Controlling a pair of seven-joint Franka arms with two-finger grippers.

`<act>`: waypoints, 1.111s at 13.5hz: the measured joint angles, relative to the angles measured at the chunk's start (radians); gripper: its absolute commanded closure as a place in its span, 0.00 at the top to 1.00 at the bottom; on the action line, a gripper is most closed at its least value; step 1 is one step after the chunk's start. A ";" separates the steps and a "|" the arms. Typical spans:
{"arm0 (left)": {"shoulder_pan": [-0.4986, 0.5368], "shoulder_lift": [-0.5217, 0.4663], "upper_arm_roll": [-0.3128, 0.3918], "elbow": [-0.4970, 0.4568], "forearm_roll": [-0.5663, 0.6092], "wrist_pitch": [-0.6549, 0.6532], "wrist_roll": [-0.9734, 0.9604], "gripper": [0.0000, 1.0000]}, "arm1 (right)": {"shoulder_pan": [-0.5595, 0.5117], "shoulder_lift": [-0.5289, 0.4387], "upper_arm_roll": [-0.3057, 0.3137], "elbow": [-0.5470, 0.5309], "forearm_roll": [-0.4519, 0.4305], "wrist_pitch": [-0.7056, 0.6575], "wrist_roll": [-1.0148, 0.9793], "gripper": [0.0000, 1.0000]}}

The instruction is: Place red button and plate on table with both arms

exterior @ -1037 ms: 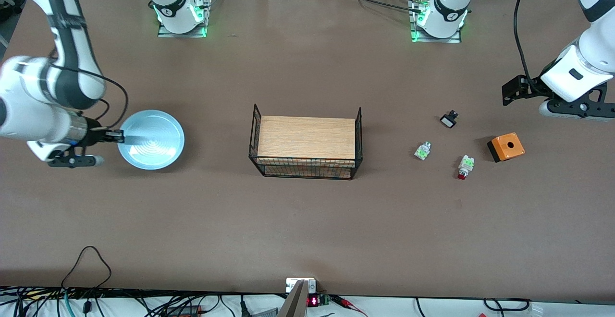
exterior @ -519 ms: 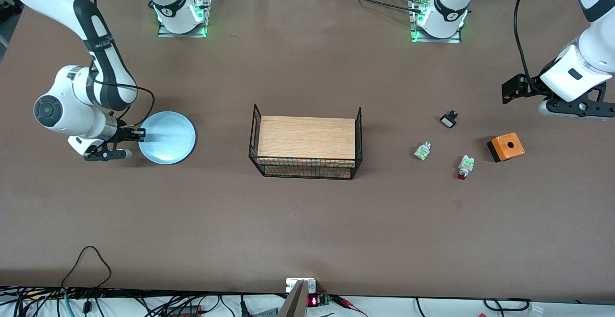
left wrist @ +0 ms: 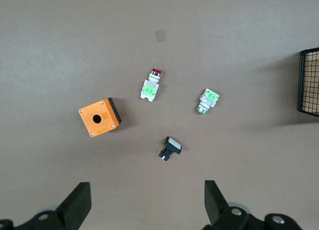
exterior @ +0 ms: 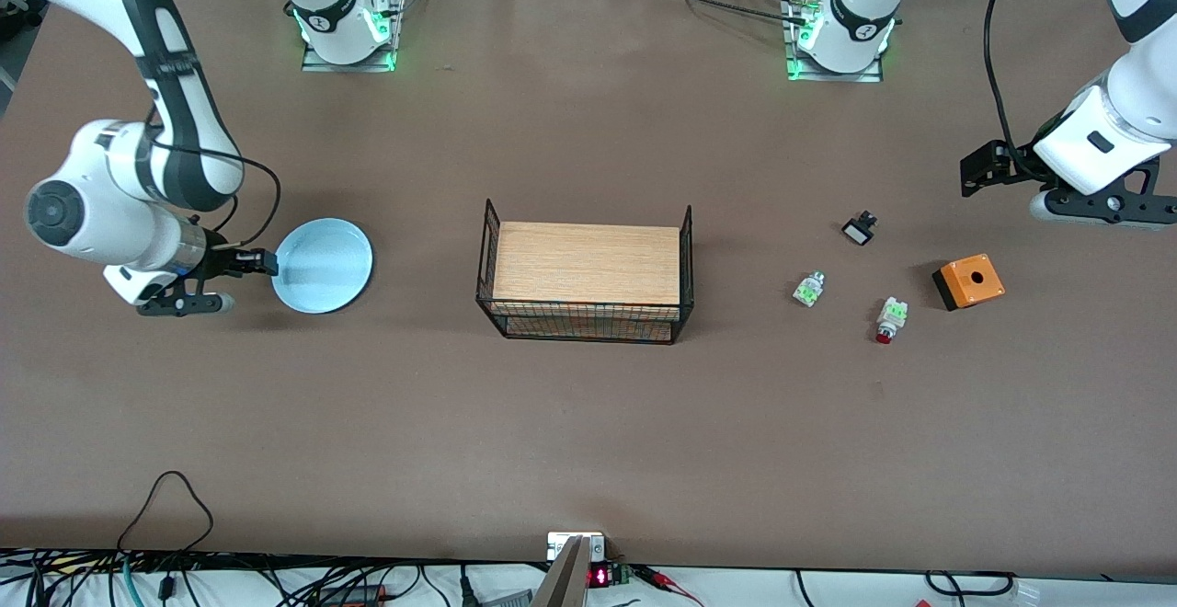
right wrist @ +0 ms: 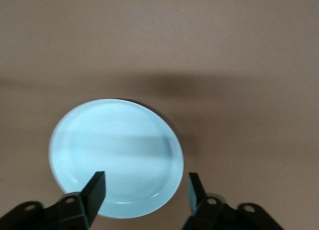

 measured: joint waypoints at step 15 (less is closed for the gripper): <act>0.000 0.001 -0.003 0.008 -0.003 -0.001 -0.002 1.00 | 0.043 -0.164 -0.019 0.474 -0.033 -0.593 0.124 1.00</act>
